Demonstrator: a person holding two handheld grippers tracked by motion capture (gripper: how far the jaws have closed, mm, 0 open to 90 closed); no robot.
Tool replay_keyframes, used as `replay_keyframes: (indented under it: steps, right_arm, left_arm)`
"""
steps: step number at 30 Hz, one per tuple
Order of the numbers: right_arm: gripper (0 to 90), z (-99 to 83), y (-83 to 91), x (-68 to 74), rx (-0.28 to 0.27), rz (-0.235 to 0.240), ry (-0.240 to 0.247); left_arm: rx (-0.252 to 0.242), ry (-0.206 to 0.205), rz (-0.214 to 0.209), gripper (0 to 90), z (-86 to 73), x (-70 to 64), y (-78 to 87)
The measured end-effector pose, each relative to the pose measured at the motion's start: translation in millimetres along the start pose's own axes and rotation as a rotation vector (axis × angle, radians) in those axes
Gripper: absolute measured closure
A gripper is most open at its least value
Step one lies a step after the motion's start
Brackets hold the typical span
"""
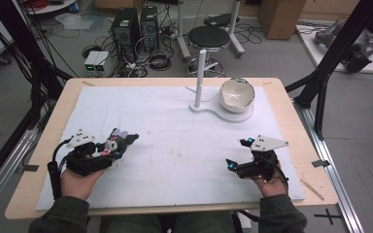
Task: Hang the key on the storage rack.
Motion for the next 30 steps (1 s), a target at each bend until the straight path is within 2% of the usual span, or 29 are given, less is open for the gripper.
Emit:
replay_keyframes:
  steps: [9, 13, 18, 30]
  right_arm:
    - [10.1, 0.3, 0.2, 0.1, -0.001, -0.001, 0.003]
    - [10.0, 0.5, 0.4, -0.2, -0.003, -0.002, 0.001]
    - [10.0, 0.7, 0.1, 0.2, -0.004, 0.0, 0.002]
    - [10.0, 1.7, 0.7, -0.4, -0.014, -0.002, -0.002]
  left_arm:
    - [-0.055, -0.016, -0.017, 46.4, 6.7, -4.8, 4.2]
    - [-0.094, -0.031, -0.027, 46.5, 12.9, -8.6, 7.2]
    - [-0.118, -0.043, -0.05, 46.4, 22.3, -15.7, 7.6]
    - [-0.122, -0.066, -0.086, 46.4, 35.0, -28.5, 2.5]
Point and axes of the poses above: each handheld gripper's, and its own axes: y roughly backward along the jaws, z roughly out of its top, x roughly to its left, the point moved 8 cm from there along -y, roughly forward along the jaws, and after that the axes turned 1 degree about -y, right-handed, at the moved point
